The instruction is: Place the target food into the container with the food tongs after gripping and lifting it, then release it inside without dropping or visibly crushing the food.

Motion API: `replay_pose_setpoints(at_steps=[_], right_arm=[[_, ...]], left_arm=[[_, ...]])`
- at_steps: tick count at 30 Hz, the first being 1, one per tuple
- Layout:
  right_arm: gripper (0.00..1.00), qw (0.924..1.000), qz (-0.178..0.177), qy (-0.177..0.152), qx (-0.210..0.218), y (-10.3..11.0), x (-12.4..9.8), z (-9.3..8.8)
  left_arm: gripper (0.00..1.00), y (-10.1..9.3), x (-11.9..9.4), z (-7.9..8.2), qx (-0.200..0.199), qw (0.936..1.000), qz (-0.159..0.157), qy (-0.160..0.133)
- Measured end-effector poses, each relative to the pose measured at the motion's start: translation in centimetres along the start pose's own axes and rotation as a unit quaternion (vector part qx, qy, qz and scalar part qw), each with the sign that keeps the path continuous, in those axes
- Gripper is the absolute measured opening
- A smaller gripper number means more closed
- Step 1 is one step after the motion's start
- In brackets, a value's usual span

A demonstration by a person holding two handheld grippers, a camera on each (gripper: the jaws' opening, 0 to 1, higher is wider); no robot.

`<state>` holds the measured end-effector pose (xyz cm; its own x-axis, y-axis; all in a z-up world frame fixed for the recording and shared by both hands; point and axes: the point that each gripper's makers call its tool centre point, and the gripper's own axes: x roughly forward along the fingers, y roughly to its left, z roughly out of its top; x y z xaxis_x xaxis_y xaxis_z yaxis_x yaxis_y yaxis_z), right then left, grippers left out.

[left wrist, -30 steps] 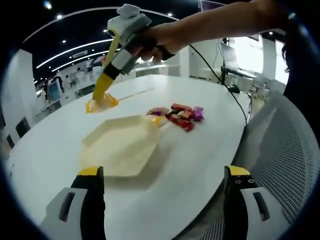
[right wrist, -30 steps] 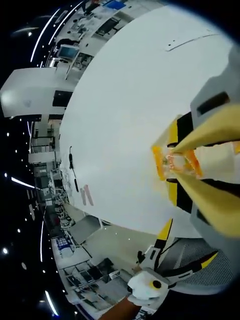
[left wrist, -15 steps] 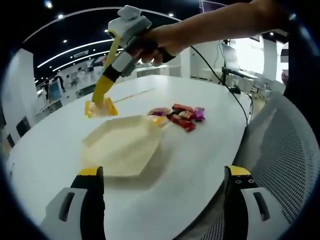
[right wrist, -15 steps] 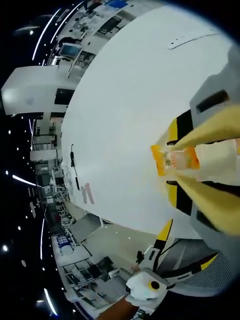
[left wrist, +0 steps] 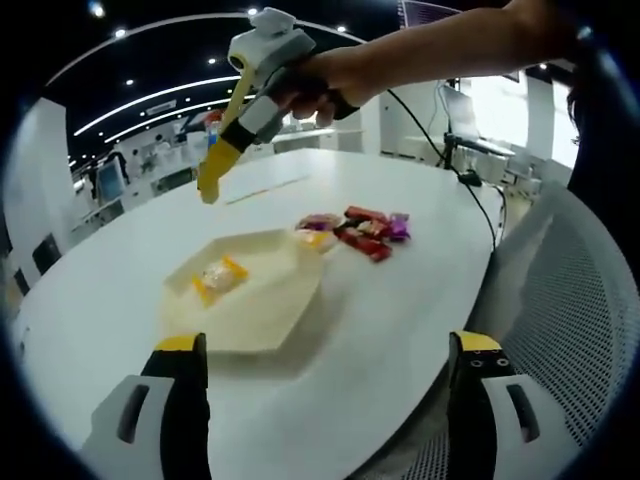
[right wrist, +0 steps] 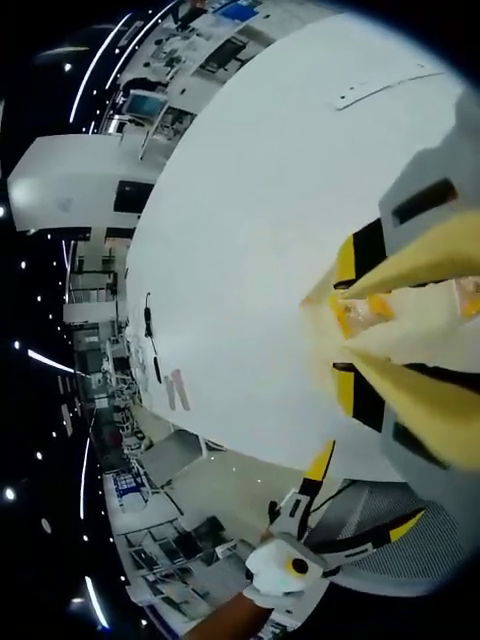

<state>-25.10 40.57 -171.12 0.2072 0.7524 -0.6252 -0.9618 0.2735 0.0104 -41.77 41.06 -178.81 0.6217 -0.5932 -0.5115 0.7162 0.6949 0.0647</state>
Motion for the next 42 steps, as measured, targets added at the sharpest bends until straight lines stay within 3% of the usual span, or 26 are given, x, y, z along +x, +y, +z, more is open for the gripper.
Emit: replay_pose_setpoints(at_steps=[8, 16, 25, 33, 42], right_arm=[[0.29, 0.9998, -0.016, -0.005, 0.015, -1.3, -2.2, -1.4], [0.29, 0.9991, -0.038, 0.001, 0.018, -2.0, -5.3, -4.0], [0.29, 0.9974, -0.061, -0.001, 0.038, -2.5, -8.0, -6.3], [0.29, 0.9959, -0.078, -0.008, 0.045, -2.9, -9.6, -7.6], [0.29, 0.9941, -0.091, -0.007, 0.058, -3.4, -10.0, -8.1]], left_arm=[[0.96, 0.0, 0.0, -0.1, 0.002, 1.0, -0.002, 0.003], [0.97, 0.2, -0.1, 0.0, -0.003, 1.0, 0.003, 0.0], [0.97, 0.8, -0.3, 0.1, 0.013, 0.9996, 0.023, -0.002], [0.96, 0.8, -0.2, 0.0, 0.014, 0.9996, 0.024, 0.001], [0.96, 0.9, -0.2, -0.1, 0.016, 0.9995, 0.026, 0.006]])
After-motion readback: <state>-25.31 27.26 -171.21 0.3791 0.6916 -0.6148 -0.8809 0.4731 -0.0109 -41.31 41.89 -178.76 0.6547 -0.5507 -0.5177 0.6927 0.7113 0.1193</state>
